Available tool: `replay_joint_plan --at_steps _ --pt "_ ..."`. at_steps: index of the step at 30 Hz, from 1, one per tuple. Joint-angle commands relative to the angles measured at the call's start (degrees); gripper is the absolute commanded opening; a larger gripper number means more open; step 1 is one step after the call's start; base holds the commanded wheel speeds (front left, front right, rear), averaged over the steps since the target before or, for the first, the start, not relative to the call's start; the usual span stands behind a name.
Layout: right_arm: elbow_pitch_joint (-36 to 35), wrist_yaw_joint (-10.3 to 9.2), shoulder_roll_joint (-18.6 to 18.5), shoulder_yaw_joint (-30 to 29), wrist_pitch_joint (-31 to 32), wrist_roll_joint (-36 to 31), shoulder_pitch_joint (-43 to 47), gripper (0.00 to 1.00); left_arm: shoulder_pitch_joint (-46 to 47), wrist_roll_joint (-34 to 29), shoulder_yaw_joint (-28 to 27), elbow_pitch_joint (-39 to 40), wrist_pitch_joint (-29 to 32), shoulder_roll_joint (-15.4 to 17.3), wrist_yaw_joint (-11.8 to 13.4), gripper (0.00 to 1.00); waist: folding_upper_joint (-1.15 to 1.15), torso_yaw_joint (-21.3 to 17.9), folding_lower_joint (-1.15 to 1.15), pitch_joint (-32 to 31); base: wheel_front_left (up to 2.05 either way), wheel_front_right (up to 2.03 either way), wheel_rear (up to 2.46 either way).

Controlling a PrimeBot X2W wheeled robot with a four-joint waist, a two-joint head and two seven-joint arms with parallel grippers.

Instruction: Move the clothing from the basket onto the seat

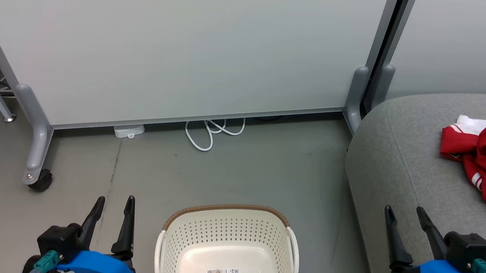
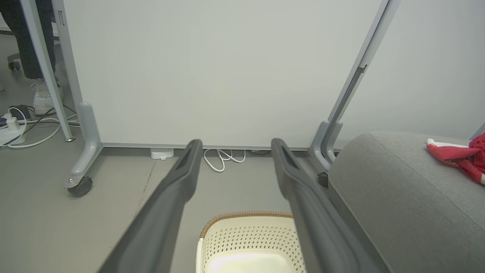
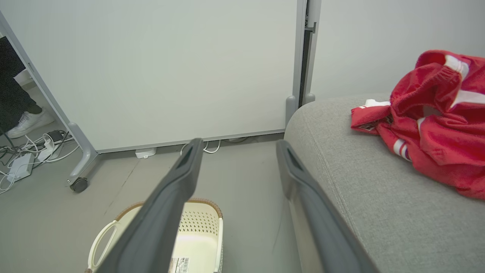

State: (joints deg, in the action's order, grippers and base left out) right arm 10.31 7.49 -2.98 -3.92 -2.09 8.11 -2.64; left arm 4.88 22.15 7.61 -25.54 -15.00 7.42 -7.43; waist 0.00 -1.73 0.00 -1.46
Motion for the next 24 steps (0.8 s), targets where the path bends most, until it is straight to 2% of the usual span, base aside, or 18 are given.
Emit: replay_joint_plan --at_steps 1,5,6,16,24 --pt "0.0 0.01 0.2 0.1 -0.1 0.1 1.0 1.0 0.4 0.1 0.1 -0.1 -0.3 0.4 -0.1 1.0 0.0 0.0 0.0 0.0 0.0 0.0 0.0" --pt "0.1 0.01 0.2 0.1 -0.1 0.5 1.0 1.0 0.4 0.3 0.5 -0.3 -0.3 0.5 -0.1 1.0 0.0 0.1 0.0 -0.1 0.0 0.0 0.0" --pt "0.3 0.0 0.0 0.0 0.0 0.2 0.4 0.0 -0.1 0.1 0.4 -0.4 0.0 0.1 0.0 0.0 0.0 0.1 0.0 -0.1 0.0 0.0 0.0" --pt "5.9 0.0 0.4 0.0 0.1 0.3 2.6 0.0 -4.8 0.3 0.6 -5.1 0.4 -1.4 0.0 0.0 0.0 0.1 0.0 -0.1 0.0 0.0 0.0" --pt "5.8 0.0 0.4 -0.4 1.0 9.2 1.9 0.0 -4.2 7.6 -1.1 -3.5 2.7 -1.8 0.0 0.0 0.0 0.2 0.0 0.0 0.0 0.0 0.0"
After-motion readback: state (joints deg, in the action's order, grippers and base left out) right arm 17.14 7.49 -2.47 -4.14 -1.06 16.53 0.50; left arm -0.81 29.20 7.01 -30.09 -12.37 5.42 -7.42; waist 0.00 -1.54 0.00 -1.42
